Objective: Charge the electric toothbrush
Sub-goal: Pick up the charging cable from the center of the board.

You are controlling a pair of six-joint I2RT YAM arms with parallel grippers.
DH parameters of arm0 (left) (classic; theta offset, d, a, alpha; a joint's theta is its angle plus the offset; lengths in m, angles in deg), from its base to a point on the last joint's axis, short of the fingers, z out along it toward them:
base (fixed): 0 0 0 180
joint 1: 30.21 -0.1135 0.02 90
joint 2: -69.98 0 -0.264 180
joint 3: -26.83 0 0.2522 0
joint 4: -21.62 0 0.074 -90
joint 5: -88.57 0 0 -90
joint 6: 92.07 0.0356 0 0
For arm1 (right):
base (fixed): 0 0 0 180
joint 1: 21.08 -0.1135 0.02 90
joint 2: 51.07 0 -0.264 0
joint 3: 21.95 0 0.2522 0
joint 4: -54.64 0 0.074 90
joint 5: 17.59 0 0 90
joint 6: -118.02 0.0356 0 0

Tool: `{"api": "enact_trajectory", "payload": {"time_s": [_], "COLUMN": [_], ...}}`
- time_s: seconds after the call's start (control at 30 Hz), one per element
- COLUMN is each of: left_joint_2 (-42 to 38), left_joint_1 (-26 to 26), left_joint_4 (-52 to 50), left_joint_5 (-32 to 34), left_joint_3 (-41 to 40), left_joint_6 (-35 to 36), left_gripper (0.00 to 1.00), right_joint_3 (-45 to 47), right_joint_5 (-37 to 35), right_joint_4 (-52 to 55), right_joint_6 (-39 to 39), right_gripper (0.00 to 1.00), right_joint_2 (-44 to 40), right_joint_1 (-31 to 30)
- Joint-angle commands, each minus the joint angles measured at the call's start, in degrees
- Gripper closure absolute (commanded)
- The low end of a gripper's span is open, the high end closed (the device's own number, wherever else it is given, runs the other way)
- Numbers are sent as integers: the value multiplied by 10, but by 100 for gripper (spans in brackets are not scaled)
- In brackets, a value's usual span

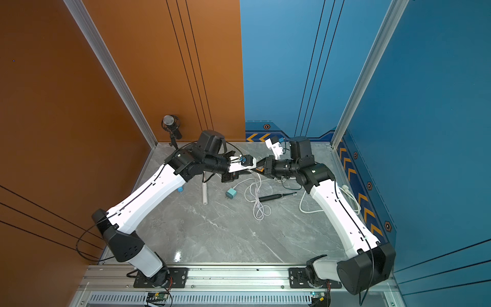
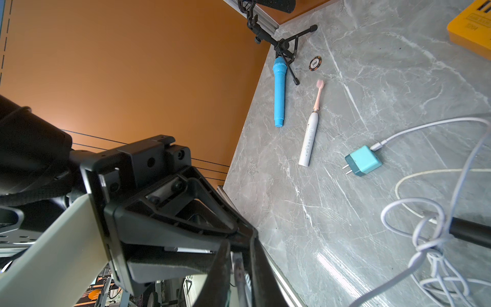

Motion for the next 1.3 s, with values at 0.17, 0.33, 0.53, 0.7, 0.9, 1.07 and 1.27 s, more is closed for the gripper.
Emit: {"api": "enact_trajectory", "payload": {"time_s": [0.17, 0.33, 0.53, 0.7, 0.9, 1.07, 1.27], "left_joint_2": [10, 15, 18, 17, 18, 17, 14], "left_joint_1": [4, -3, -5, -6, -6, -7, -8], "left_joint_4": [-4, -3, -3, -3, -2, -2, -3], "left_joint_5": [-2, -11, -14, -12, -18, -13, -18], "left_joint_3": [30, 36, 44, 48, 51, 52, 49], "left_joint_6": [7, -2, -6, -6, -10, -10, -10], "left_gripper": [100, 100, 100, 100, 100, 100, 100], "right_joint_3": [6, 20, 20, 26, 29, 30, 37], "right_joint_5": [24, 33, 42, 51, 48, 48, 44], "right_joint_4": [-29, -29, -29, -27, -26, -11, -5], "right_joint_6": [7, 5, 7, 6, 5, -5, -9], "right_gripper": [84, 88, 84, 81, 88, 79, 83], "right_joint_2": [0, -9, -8, -9, -9, -6, -9], "right_joint_1": [-16, -15, -16, -15, -16, -13, -10]}}
